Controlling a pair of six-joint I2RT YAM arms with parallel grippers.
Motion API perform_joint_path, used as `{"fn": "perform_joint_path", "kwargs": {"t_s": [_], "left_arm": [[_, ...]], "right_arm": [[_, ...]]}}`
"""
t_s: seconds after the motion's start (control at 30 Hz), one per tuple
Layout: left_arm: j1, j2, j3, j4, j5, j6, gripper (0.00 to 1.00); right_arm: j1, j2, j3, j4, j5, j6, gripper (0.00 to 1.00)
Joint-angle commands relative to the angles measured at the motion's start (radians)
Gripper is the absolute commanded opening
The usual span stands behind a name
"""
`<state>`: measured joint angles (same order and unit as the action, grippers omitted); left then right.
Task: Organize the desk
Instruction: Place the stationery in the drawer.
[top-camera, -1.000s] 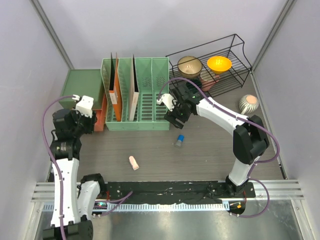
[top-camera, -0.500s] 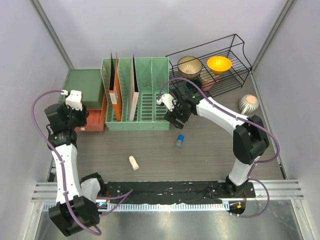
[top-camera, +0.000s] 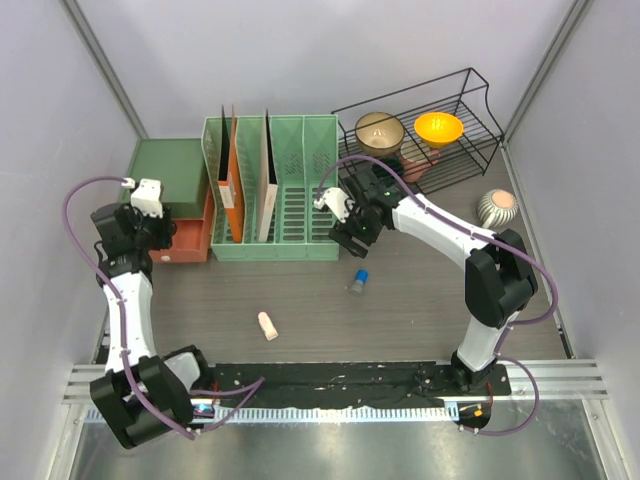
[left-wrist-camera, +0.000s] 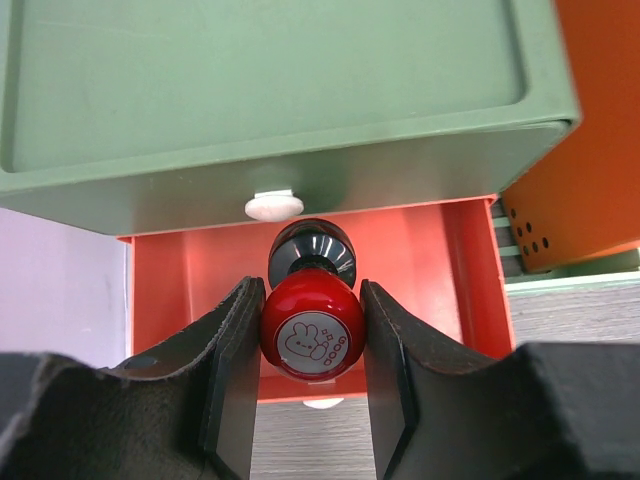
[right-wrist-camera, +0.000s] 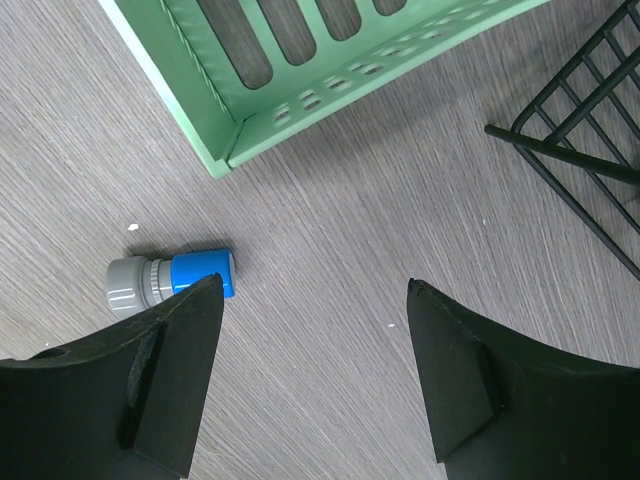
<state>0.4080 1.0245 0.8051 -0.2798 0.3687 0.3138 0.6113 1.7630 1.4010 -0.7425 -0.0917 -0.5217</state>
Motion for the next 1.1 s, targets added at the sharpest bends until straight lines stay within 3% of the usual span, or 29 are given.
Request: {"fn": "perform_joint_path", "kwargs": {"t_s": [0.0, 0.67, 0.8, 1.07], "left_arm": [[0.015, 0.028, -0.007, 0.088, 0.039, 0.001, 0.07], [0.048, 0.135, -0.009, 0.128, 0.042, 0.036, 0.39], [0.055, 0.140, -0.007, 0.131, 0.044, 0.045, 0.60], [0.083, 0.154, 0.003, 0.134, 0.036, 0.054, 0.79]], "right_arm": [[-0.005, -0.007, 0.041, -0.003, -0.002, -0.011, 0.78], [-0.013, -0.004, 0.041, -0.009, -0.013, -0.012, 0.78], [-0.015, 0.000, 0.041, -0.014, -0.016, -0.014, 0.78], [-0.016, 0.001, 0.041, -0.014, -0.017, -0.015, 0.78]]}}
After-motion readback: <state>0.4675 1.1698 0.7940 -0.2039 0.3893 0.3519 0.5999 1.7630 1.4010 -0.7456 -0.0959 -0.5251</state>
